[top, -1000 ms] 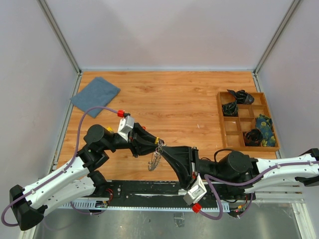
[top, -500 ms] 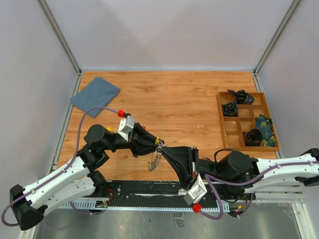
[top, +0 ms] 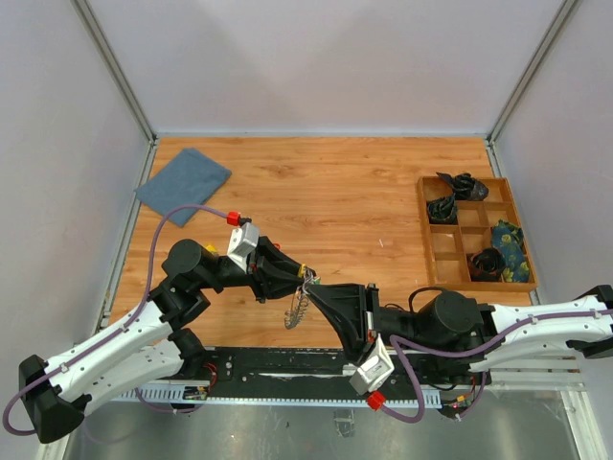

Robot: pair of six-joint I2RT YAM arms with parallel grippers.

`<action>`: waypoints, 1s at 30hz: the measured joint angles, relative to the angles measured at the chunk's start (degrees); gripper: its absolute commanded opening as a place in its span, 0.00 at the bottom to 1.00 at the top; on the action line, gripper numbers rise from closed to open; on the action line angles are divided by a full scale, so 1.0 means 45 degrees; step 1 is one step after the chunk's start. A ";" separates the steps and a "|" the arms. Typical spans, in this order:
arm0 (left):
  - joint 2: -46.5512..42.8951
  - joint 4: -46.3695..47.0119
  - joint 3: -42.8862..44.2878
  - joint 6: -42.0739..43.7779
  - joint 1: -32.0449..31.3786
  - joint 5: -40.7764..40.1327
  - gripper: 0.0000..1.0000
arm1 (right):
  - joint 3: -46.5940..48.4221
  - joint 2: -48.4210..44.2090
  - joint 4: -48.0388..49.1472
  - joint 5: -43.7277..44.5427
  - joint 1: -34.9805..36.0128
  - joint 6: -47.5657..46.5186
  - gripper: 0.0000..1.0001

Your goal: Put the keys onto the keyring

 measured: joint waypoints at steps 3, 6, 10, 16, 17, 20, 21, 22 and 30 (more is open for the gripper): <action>0.0000 0.0000 0.0000 0.0000 0.0000 0.0000 0.01 | 0.0024 0.0000 -0.0034 0.0024 0.0005 0.0121 0.08; 0.0000 0.0000 0.0000 0.0005 0.0000 0.0000 0.01 | 0.0068 -0.0024 -0.0107 0.0155 0.0005 0.0233 0.06; 0.0000 0.0000 0.0000 0.0005 0.0000 0.0000 0.01 | 0.0180 -0.0107 -0.0257 0.0369 0.0000 0.0432 0.01; 0.0000 -0.0005 0.0000 0.0005 0.0000 -0.0029 0.00 | 0.0267 -0.0253 -0.0539 0.0627 0.0005 0.1010 0.00; 0.0000 -0.0005 0.0000 0.0005 0.0000 -0.0044 0.00 | 0.0350 -0.0257 -0.0636 0.0656 0.0005 0.1166 0.00; 0.0000 -0.0029 0.0000 0.0092 0.0000 -0.0107 0.01 | 0.0573 -0.0253 -0.0855 0.0787 0.0005 0.1661 0.01; 0.0000 -0.0087 0.0005 0.0121 0.0000 -0.0136 0.02 | 0.0675 -0.0248 -0.1005 0.0899 0.0005 0.1899 0.00; 0.0000 -0.0194 0.0015 0.0199 0.0000 -0.0175 0.04 | 0.0748 -0.0248 -0.1141 0.0957 0.0005 0.2040 0.01; -0.0073 -0.1316 0.0510 0.0942 0.0000 -0.0797 0.17 | 0.1161 -0.0262 -0.1729 0.1651 0.0005 0.3895 0.00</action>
